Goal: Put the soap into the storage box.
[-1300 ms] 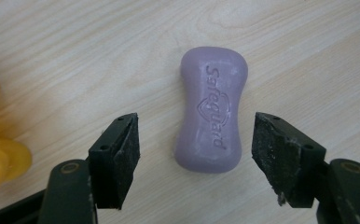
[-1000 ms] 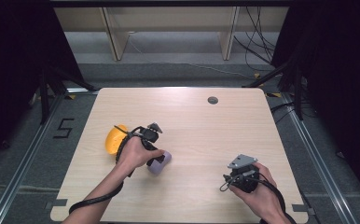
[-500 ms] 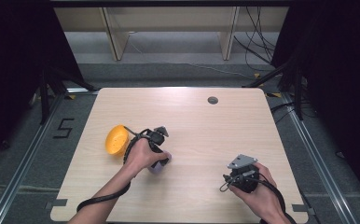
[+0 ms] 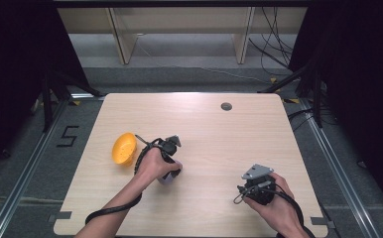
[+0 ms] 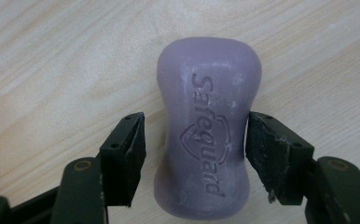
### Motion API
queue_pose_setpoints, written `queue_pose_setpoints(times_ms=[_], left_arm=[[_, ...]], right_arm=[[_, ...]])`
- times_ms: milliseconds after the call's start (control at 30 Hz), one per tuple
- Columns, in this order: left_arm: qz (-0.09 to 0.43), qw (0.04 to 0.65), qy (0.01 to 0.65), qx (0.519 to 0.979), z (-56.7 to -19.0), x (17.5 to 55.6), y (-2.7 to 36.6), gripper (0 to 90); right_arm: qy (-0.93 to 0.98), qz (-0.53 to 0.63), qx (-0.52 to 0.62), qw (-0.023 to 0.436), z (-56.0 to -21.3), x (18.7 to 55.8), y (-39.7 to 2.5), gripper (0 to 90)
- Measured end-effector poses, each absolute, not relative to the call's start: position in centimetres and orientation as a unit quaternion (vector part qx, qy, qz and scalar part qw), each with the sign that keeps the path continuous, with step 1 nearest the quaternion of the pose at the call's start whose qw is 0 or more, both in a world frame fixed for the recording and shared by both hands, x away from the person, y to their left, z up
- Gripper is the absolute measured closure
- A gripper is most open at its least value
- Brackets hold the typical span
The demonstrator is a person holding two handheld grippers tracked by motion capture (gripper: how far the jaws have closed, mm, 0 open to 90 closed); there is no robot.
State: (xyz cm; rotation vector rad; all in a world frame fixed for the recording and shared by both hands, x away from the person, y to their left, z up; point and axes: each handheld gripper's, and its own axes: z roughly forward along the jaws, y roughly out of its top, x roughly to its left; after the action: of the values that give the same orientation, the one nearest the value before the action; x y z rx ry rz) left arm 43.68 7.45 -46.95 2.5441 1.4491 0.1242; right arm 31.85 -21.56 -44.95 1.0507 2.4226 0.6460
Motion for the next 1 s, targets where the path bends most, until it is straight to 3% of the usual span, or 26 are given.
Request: queue_pose_setpoints(times_ms=[333,1000], left_arm=[[0.049,0.091,0.478,0.873,-47.3,44.0,7.1,38.5],[0.040,0.072,0.459,0.885,-48.0,44.1,6.8,47.9]], right_arm=[[0.871,0.231,0.379,0.210,-44.9,31.8,-21.6,48.5],[0.872,0.232,0.378,0.209,-44.9,31.8,-21.6,48.6]])
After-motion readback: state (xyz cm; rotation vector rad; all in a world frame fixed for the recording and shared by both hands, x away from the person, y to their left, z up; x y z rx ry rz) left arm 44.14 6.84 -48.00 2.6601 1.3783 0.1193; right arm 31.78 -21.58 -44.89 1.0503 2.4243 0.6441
